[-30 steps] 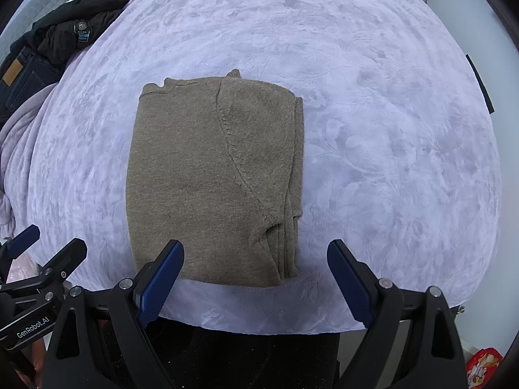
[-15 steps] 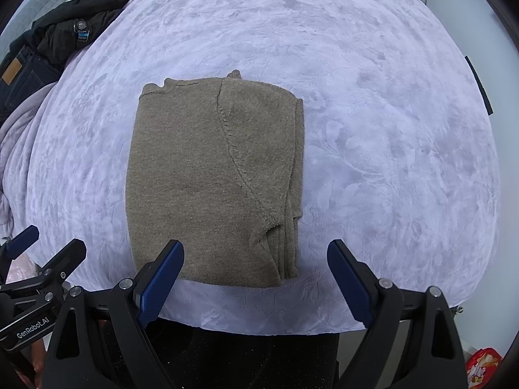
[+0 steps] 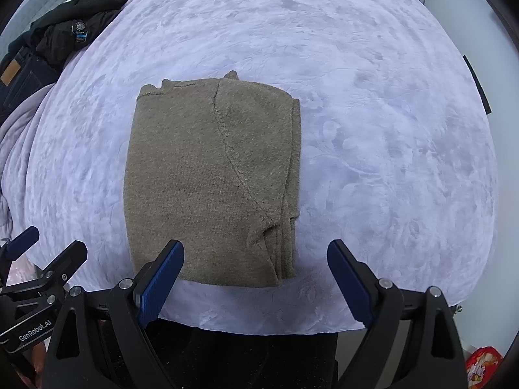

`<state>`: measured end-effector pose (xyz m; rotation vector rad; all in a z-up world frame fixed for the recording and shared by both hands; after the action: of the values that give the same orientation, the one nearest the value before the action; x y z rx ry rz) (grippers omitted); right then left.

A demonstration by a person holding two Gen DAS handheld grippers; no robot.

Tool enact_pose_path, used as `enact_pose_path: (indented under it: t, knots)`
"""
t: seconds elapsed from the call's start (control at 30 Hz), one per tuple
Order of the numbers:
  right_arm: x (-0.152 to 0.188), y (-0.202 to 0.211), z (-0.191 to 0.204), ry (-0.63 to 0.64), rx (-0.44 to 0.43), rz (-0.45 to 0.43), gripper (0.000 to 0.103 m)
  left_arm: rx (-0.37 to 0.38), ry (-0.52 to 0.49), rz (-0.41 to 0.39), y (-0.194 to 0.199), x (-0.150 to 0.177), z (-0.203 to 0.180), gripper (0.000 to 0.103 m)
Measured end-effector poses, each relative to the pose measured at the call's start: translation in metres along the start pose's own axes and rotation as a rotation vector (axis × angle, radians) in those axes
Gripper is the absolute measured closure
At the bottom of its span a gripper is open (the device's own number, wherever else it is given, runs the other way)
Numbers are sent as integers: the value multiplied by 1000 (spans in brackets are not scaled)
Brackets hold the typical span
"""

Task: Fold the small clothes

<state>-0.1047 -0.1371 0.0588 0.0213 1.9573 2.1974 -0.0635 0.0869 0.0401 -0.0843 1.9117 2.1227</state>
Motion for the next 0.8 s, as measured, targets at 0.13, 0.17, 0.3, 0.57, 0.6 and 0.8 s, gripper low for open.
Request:
enact_pose_path:
  t: [0.13,0.17,0.3,0.57,0.6,0.8]
  knots:
    - [0,0,-1,0,0,1,11,-1,2,-1,0,0,0,0]
    - [0,0,0,0,1,1,11,-3,3,-1,0,0,0,0]
    - [0,0,0,-1,2,0,11,-10,11,-4,0,1,0,0]
    - [0,-1,2,-2,2,0,11,-19,29,-7,-1,2,5,0]
    - [0,-1,2,-1,3,1,11,-20,30,-7,-1,2,6,0]
    - [0,-1,-1,9,4,7,11,-21,35,0,-3,3,6,0]
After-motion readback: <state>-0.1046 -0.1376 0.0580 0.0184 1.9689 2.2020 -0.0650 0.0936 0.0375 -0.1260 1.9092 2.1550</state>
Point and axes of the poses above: each gripper's, at about its wrist camera, not at the fingertips, and y roughly against the way its jaws point, z to its left, x to its underside, the point moved 3 cm from there along -y, roughly the way its jaws point, and after that the axes turned 3 degrees about -x, right-handed, at the moved point
